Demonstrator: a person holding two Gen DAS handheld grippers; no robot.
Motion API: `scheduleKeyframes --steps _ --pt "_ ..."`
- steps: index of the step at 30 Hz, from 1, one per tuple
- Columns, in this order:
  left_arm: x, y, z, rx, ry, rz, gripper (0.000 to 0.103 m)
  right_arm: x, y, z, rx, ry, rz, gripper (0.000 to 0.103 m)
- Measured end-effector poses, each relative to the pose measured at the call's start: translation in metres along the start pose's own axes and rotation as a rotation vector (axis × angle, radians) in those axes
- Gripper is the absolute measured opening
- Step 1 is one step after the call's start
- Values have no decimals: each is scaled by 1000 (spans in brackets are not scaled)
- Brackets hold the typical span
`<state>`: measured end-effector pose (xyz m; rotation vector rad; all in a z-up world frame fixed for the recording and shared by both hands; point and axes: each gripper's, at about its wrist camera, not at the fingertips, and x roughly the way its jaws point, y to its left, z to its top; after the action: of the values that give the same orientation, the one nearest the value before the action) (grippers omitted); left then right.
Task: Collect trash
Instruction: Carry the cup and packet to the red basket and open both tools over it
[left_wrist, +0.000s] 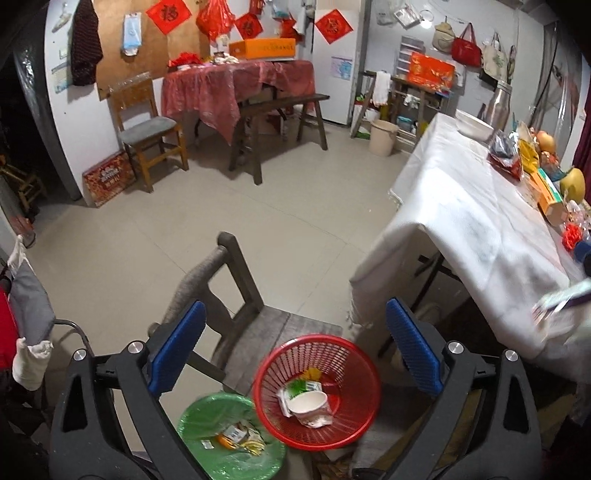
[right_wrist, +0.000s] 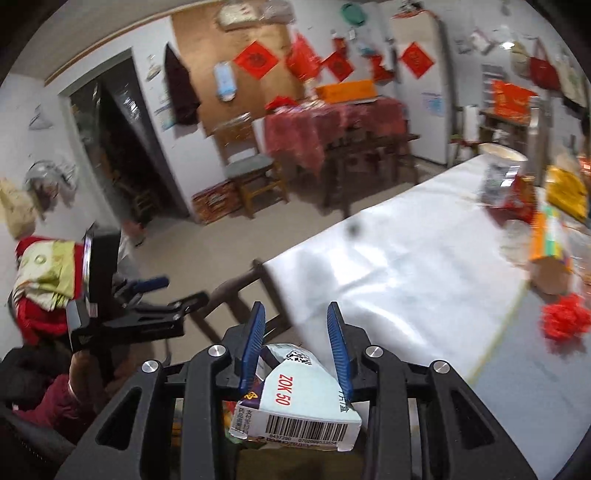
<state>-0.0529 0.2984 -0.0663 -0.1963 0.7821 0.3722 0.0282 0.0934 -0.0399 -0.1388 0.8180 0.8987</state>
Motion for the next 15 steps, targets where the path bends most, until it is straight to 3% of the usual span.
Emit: scheduleKeyframes --steps 4,6,10,15 --pt "-6 14 5 -26 -30 40 96 37 32 4 -67 74 65 37" --pt "-9 24 6 -44 -36 54 96 54 42 5 -76 108 102 54" --pt "-13 32 9 -60 -41 57 96 63 47 2 -69 121 98 55" --pt "-10 26 6 -44 -29 50 96 49 26 -2 -19 99 73 58"
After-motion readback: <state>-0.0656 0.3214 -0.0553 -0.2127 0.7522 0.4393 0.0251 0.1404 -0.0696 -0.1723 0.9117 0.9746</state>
